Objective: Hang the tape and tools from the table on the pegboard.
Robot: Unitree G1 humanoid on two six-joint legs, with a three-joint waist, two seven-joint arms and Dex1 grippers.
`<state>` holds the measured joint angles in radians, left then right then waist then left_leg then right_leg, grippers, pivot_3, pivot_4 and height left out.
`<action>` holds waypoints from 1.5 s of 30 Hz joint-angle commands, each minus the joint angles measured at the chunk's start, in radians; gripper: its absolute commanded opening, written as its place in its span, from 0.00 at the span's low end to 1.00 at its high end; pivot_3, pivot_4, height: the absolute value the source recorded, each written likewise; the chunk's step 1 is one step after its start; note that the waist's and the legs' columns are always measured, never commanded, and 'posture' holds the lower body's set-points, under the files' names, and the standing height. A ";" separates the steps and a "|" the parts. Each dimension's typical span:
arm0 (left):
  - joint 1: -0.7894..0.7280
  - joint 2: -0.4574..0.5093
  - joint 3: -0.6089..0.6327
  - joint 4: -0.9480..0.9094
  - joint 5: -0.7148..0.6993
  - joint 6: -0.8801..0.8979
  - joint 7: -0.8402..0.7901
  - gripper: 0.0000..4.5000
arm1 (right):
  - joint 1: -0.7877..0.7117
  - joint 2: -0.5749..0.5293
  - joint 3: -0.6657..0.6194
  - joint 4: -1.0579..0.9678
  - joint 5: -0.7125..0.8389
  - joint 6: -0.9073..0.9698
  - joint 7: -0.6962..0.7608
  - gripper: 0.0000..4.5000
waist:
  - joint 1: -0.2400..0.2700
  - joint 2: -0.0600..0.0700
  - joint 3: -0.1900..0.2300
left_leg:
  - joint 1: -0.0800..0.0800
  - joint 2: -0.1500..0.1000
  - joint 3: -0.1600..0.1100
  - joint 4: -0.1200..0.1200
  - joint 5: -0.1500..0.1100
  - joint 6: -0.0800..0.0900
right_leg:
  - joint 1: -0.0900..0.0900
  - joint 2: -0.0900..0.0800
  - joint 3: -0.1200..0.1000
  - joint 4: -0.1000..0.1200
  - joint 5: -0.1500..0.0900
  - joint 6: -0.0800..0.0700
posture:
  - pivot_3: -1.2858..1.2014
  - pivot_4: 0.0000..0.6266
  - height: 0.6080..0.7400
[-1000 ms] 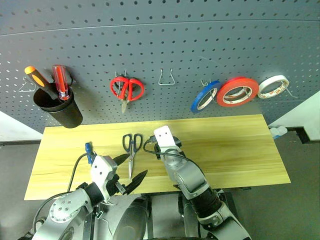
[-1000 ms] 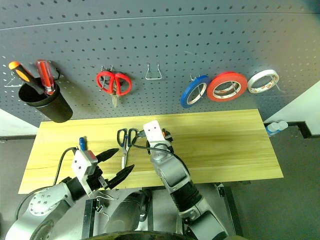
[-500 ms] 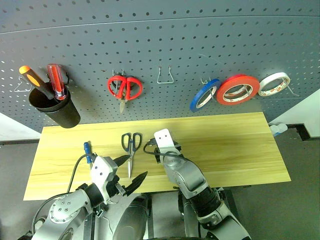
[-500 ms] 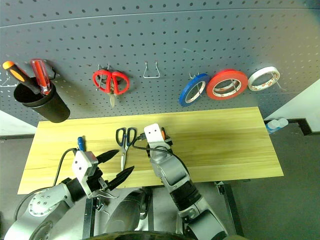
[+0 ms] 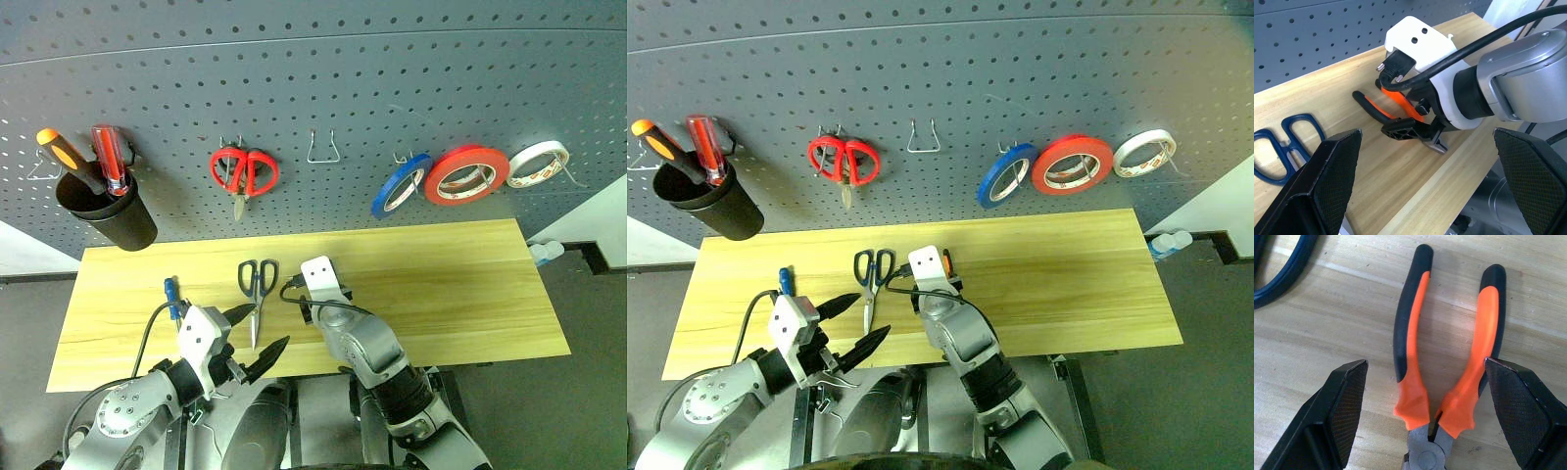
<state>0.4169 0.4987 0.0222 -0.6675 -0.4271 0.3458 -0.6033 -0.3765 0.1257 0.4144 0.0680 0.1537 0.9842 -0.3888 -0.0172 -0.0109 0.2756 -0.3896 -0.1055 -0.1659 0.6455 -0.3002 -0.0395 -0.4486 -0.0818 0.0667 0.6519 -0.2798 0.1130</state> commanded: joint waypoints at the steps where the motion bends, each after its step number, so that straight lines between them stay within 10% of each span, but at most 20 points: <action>1: 0.009 0.003 0.011 -0.039 -0.021 0.003 0.001 1.00 | 0.031 0.164 -0.031 0.028 0.009 -0.026 0.000 0.88 | 0.000 -0.001 0.000 | 0.000 0.000 0.000 0.000 0.000 0.000 | 0.000 0.000 0.000 0.000 0.000 0.000 | 0.56 0.52 0.85; 32: 0.022 0.000 0.008 -0.065 -0.027 0.017 0.020 1.00 | 0.045 0.159 -0.062 0.020 -0.001 0.117 0.046 0.88 | 0.001 -0.002 0.002 | -0.001 0.000 0.000 0.000 -0.002 0.003 | 0.000 0.000 0.000 -0.002 0.000 0.000 | 0.56 0.55 0.85; 39: 0.026 0.001 0.006 -0.070 -0.028 0.018 0.026 1.00 | 0.043 0.154 -0.067 0.018 -0.005 0.110 0.045 0.47 | 0.001 -0.002 0.003 | -0.001 0.000 0.000 0.000 -0.002 0.004 | 0.000 -0.001 0.000 -0.002 0.000 0.000 | 0.56 0.55 0.85; 45: 0.022 0.000 0.001 -0.070 -0.028 0.019 0.028 1.00 | 0.044 0.145 -0.068 0.020 -0.008 0.103 0.049 0.47 | 0.001 -0.001 0.003 | -0.001 0.000 0.000 0.000 -0.002 0.004 | 0.000 -0.001 0.000 -0.002 0.000 0.000 | 0.56 0.55 0.85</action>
<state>0.4283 0.4983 0.0216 -0.7013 -0.4456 0.3662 -0.5773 -0.4123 0.1551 0.3389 0.1145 0.1459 1.0968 -0.3430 -0.0159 -0.0123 0.2785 -0.3906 -0.1058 -0.1660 0.6455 -0.3022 -0.0360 -0.4485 -0.0823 0.0667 0.6498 -0.2797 0.1130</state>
